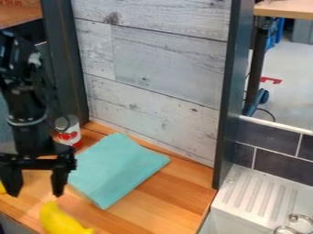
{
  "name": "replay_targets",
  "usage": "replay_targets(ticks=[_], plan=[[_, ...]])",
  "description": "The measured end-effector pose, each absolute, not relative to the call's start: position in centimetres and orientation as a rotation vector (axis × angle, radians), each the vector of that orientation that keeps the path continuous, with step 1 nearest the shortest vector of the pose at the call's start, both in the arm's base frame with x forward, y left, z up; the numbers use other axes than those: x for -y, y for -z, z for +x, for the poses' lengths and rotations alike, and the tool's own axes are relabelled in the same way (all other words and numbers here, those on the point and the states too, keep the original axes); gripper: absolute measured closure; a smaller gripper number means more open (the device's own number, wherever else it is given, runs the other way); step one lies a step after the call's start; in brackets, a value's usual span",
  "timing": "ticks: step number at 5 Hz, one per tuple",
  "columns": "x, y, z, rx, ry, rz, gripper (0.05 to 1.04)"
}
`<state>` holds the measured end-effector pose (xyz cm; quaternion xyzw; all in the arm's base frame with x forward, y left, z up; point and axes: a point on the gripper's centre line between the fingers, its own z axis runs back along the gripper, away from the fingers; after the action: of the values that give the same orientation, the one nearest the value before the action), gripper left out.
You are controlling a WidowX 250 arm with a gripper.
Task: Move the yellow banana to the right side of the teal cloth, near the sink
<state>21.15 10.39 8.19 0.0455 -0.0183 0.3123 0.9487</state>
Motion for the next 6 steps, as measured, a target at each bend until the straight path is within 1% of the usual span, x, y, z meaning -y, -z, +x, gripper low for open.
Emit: replay_targets(ticks=[1, 2, 4, 6], plan=[[-10.4, -7.2, 21.7, 0.080, -0.784, 0.077, 0.083], [-10.7, -6.4, 22.3, 0.110, -0.856, 0.070, 0.083], [-12.0, -3.7, 21.7, 0.101, -0.931, 0.071, 0.083], [-11.6, -0.8, 21.9, 0.075, -1.051, 0.031, 0.083]])
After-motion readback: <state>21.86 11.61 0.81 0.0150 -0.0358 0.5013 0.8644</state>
